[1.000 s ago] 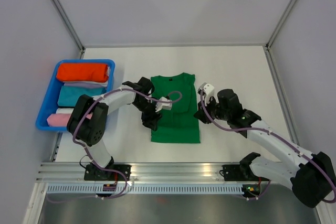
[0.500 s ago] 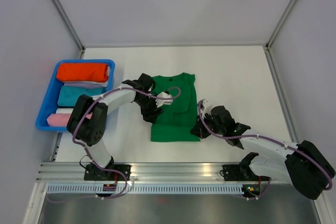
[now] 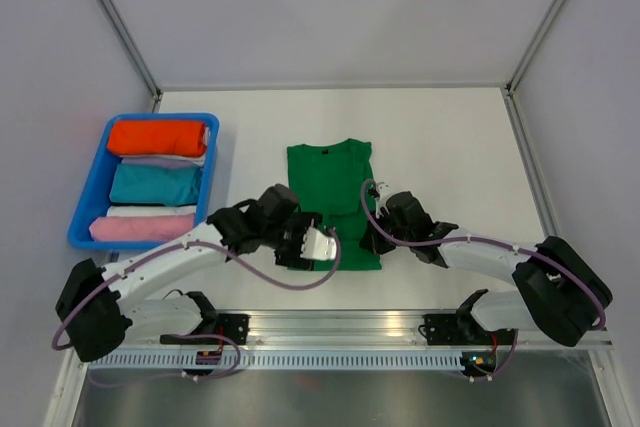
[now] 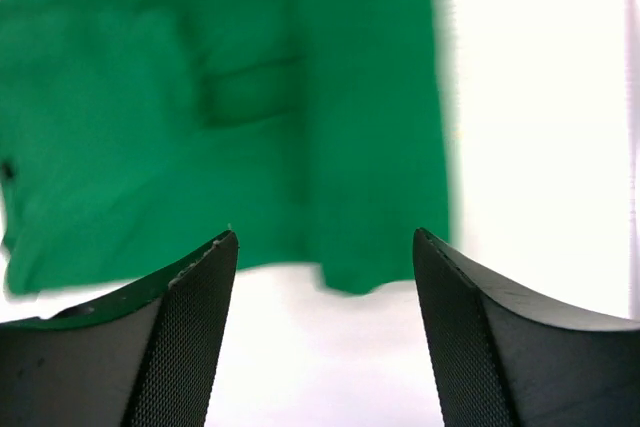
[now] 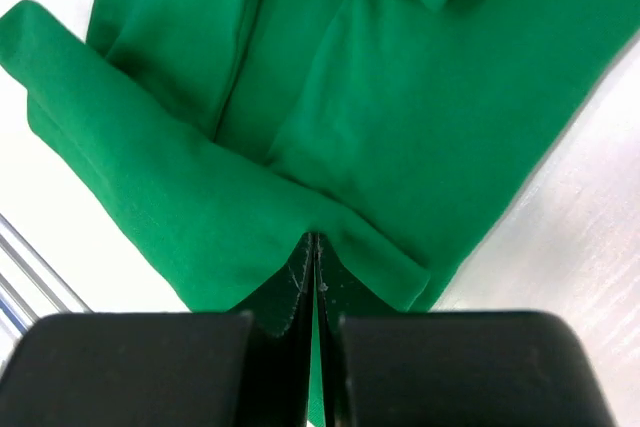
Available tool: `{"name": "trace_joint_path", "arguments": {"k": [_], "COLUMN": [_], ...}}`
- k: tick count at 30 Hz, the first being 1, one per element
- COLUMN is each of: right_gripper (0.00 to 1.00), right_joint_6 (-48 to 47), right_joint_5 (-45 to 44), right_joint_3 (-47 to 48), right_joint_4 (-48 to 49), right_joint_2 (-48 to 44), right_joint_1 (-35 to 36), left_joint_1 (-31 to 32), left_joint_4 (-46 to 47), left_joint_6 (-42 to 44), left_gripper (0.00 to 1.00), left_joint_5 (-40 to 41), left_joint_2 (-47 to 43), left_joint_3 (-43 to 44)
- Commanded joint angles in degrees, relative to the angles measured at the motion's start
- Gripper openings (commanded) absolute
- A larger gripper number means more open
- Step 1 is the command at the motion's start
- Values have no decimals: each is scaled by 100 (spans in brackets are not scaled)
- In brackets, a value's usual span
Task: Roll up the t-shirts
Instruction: Roll the tshirt
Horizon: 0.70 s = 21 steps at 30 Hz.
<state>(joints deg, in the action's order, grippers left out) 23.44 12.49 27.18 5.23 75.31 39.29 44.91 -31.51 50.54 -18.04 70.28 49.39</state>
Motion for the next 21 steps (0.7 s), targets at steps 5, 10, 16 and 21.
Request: {"name": "trace_joint_path", "arguments": {"k": [5, 10, 16, 21], "right_gripper": [5, 6, 6, 21], "right_joint_6": [143, 108, 47, -629], "right_joint_5": [-80, -54, 7, 148], "right_joint_3": [147, 174, 209, 332], "right_joint_4": [30, 21, 48, -154], "right_joint_2": [45, 107, 107, -305], "right_joint_1": [9, 9, 9, 18], "left_joint_1": [721, 809, 801, 783], "left_joint_4": [697, 1225, 1639, 1639], "left_joint_6": [421, 702, 554, 360], "left_gripper": [82, 82, 82, 72], "left_joint_5": [758, 785, 899, 803], "left_joint_2": [-217, -50, 328, 627], "left_joint_3": [-1290, -1669, -1740, -1695]}}
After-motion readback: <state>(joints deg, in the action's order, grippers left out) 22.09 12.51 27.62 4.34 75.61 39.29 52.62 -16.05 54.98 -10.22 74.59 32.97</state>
